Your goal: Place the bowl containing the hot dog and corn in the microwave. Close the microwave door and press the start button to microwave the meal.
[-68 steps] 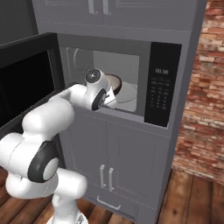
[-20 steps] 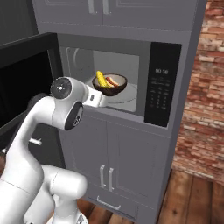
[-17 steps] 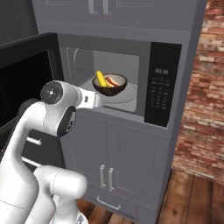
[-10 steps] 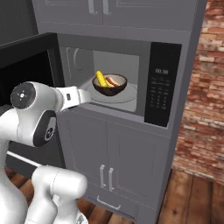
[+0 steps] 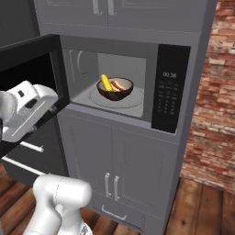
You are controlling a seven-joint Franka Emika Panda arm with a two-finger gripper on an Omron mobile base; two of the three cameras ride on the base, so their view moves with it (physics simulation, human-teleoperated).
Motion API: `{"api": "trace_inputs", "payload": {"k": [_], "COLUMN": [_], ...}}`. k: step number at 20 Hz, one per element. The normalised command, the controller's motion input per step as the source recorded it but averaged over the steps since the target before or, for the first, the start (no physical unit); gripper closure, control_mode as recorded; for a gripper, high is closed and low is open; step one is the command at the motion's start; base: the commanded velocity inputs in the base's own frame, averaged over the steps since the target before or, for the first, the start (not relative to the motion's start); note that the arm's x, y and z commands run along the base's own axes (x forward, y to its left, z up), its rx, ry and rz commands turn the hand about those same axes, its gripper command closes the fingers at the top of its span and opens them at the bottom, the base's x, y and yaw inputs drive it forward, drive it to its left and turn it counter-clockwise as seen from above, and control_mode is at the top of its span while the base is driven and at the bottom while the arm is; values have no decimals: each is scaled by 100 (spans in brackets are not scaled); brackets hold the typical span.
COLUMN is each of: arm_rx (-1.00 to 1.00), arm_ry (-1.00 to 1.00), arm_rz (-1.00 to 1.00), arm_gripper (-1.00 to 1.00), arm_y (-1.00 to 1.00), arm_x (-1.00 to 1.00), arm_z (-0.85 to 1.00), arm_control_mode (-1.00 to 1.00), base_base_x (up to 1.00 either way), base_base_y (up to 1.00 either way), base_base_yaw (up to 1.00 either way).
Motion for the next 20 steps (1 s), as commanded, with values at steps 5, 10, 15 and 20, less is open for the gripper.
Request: {"api": "trace_inputs", "payload": {"k": [5,10,15,20], "arm_rx": [-39,-25,-24,-30], "arm_ry": [-6,-10,-6,-8], "arm_rz": [9,0,0,0], "arm_gripper": [-100,-100,-100,-100], "arm_y": [81,66,79,99], "arm_x": [-42,-25,-33,-30], "arm_z": [0,33,30,9], "arm_control_mode": [-100,-100,-100,-100], "base_base_x": [0,0,0,0], "base_base_y": [0,0,0,0], "base_base_yaw": [0,0,0,0]}}
